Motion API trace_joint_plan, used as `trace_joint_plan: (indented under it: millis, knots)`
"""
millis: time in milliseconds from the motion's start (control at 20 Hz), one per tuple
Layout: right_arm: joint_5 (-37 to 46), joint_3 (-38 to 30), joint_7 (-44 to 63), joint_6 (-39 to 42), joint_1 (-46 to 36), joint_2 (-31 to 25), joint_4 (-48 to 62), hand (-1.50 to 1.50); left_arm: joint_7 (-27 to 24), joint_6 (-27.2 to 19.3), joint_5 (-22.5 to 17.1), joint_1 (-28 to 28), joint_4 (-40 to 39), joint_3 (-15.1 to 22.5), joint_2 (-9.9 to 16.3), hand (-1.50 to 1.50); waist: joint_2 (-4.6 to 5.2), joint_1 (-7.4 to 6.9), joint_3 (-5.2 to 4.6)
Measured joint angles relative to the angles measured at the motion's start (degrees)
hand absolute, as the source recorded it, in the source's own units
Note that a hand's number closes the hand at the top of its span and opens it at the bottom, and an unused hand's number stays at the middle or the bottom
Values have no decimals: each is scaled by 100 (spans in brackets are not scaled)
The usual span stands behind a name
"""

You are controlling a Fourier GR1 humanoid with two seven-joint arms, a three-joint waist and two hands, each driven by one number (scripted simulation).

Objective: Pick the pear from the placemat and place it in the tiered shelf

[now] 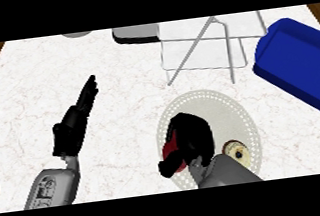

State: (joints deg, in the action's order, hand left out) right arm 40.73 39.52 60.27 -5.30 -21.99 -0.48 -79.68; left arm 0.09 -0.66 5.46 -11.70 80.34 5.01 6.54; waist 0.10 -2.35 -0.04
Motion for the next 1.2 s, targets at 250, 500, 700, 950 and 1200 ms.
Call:
trace_joint_plan:
  millis: [250, 500, 700, 950, 1200]
  knots:
    - [-144, 879, 313, -432, -1093, -13, 429, 150, 112, 25, 45, -101, 33, 126, -89, 0, 19, -190, 1]
    - [-187, 1131, 319, -1213, -1644, -19, 295, 150, 115, 38, 27, -122, -18, 83, -79, 0, 6, -176, 3]
    - [5, 1123, 325, -1820, -2066, -24, 79, 150, 155, 9, 51, -153, -32, 76, -89, 0, -19, -152, 1]
    - [378, 996, 554, -2131, -2709, -35, -87, 150, 118, -36, 69, -92, -56, 65, -117, 0, -59, -75, -7]
    - [902, 719, 919, -2083, -3267, -41, -34, 150, 116, -48, 60, 20, -34, 4, -65, 0, -106, 32, -12]
